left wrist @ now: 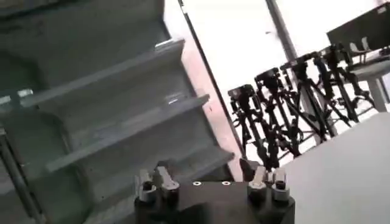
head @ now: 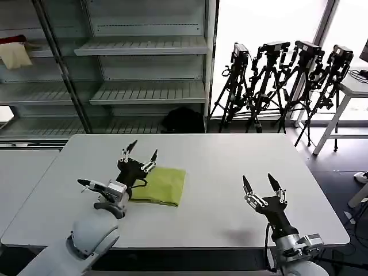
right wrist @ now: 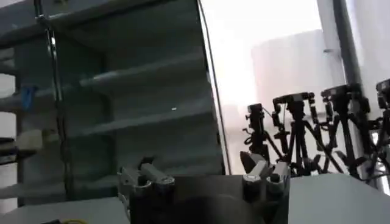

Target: Fold and organize the clothes.

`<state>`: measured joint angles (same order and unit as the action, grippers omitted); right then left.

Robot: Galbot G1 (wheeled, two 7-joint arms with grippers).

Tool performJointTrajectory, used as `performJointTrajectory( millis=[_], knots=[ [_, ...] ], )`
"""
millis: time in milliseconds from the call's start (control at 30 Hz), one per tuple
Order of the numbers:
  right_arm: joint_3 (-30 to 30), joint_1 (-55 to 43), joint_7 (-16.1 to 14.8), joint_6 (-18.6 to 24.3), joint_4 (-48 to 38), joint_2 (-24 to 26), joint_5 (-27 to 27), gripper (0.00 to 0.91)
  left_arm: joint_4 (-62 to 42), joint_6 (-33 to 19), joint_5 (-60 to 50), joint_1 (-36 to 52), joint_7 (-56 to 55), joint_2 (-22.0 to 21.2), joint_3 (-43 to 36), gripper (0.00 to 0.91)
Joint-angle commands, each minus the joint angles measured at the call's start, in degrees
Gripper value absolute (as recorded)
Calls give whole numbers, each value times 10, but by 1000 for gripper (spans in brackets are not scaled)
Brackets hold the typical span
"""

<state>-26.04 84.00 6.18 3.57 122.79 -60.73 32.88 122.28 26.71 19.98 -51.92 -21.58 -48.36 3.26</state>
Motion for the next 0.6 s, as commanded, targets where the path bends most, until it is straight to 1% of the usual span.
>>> performJointTrajectory(
  millis=[33, 100, 133, 167, 200, 233, 267, 300, 333, 367, 400, 433, 500, 533, 600],
  knots=[
    [118, -150, 10, -137, -26, -19, 13, 907, 93, 32, -9, -175, 33, -16, 172, 907],
    [147, -176, 20, -155, -32, -25, 24, 907, 108, 22, -3, -215, 56, -26, 201, 907],
    [170, -188, 30, -170, -36, -30, 33, 907, 119, 23, -3, -237, 64, -35, 221, 907],
    [188, -207, 46, -184, -39, -35, 51, 907, 121, 23, -3, -244, 65, -40, 225, 907],
    [198, -220, 55, -202, -43, -41, 66, 907, 129, 22, -3, -256, 67, -47, 232, 907],
    [229, -243, 81, -214, -49, -48, 80, 907, 133, 22, -4, -266, 68, -57, 239, 907],
    [245, -253, 87, -229, -53, -51, 87, 907, 135, 22, -4, -272, 68, -61, 242, 907],
    [259, -268, 102, -243, -60, -54, 95, 907, 137, 22, -4, -277, 68, -67, 244, 907],
    [275, -286, 122, -264, -67, -62, 117, 907, 138, 21, -4, -285, 68, -75, 246, 907],
    [280, -292, 132, -271, -71, -66, 123, 907, 138, 20, -5, -288, 68, -79, 246, 907],
    [290, -302, 154, -292, -77, -75, 137, 907, 139, 19, -7, -292, 68, -82, 246, 907],
    [302, -314, 192, -313, -90, -87, 146, 907, 138, 17, -9, -297, 68, -88, 245, 907],
    [307, -319, 219, -319, -104, -95, 150, 907, 138, 12, -10, -301, 68, -93, 246, 907],
    [318, -326, 244, -335, -117, -102, 149, 907, 138, 9, -12, -304, 68, -95, 246, 907],
    [324, -328, 264, -341, -129, -109, 155, 907, 136, 5, -14, -307, 70, -98, 248, 907]
  ],
)
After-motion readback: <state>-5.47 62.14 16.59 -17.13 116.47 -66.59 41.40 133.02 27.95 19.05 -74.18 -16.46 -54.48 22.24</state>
